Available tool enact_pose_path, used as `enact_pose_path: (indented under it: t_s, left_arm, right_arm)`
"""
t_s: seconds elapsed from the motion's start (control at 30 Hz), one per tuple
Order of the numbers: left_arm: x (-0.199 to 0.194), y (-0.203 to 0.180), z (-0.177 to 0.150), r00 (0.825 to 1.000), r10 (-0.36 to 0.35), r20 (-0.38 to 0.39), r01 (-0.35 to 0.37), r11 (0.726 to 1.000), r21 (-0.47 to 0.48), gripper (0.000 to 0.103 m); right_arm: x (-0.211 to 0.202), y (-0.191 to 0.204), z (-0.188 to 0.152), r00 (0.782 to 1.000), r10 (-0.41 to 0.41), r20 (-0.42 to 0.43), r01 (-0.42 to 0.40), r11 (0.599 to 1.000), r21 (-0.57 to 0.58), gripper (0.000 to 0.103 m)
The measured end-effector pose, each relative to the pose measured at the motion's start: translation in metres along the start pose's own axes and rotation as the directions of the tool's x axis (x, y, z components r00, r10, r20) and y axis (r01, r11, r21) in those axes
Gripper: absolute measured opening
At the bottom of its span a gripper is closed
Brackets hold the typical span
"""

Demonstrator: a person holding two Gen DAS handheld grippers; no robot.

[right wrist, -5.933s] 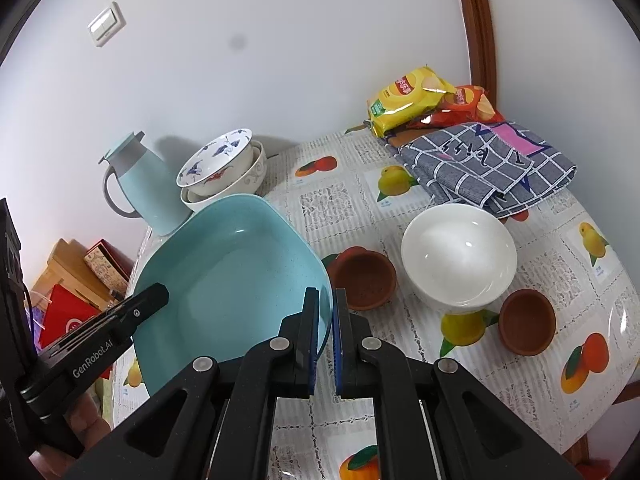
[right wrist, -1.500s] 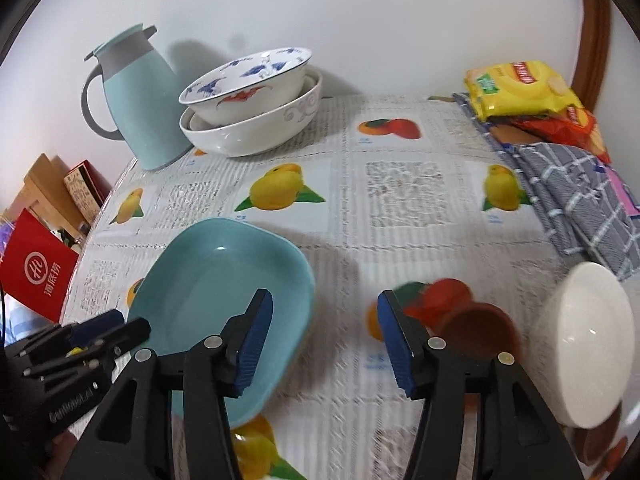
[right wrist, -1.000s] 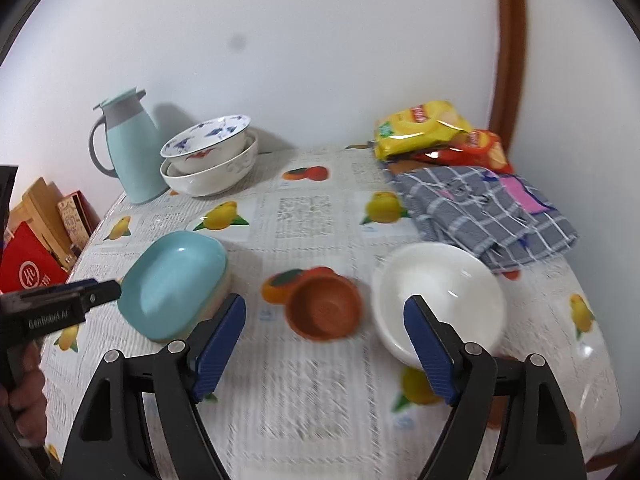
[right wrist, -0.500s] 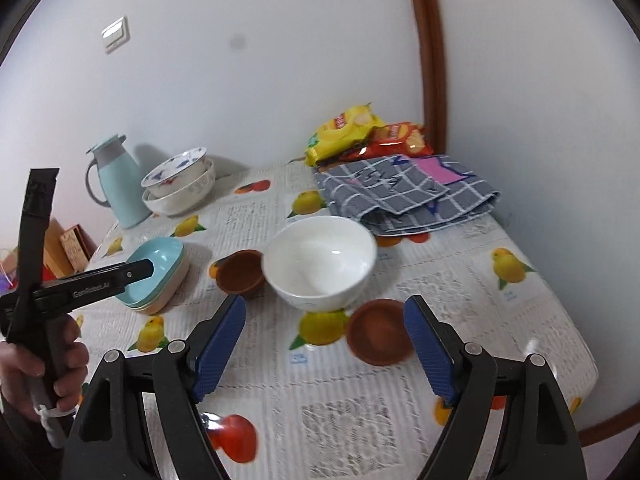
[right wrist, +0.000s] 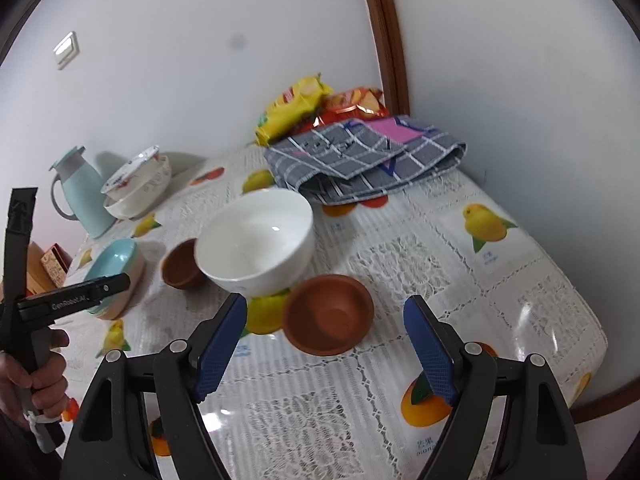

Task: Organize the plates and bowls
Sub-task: 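Close the left tool on one brown clay bowl while the right tool grasps the other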

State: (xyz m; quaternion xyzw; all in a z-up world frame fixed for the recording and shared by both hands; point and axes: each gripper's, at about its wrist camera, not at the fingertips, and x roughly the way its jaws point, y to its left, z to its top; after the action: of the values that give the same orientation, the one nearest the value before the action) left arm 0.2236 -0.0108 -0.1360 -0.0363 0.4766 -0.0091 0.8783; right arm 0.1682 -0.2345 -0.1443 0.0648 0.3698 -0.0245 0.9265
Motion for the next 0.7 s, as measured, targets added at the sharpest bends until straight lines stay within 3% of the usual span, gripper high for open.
enact_pose_path:
  t_s: [0.4,0.7]
  left_arm:
    - [0.043,-0.005,0.017,0.999,-0.043,-0.033,0.041,0.998,-0.049,0.047]
    - [0.066,-0.015,0.025,0.997,-0.058,-0.041,0.057,0.998,-0.032,0.047]
  right_arm:
    - [0.044,-0.028,0.000,0.996,-0.053,-0.070,0.058,0.996,0.070,0.079]
    - [0.072,-0.033,-0.004,0.993,-0.038,-0.111,0.044,0.998,0.054,0.054]
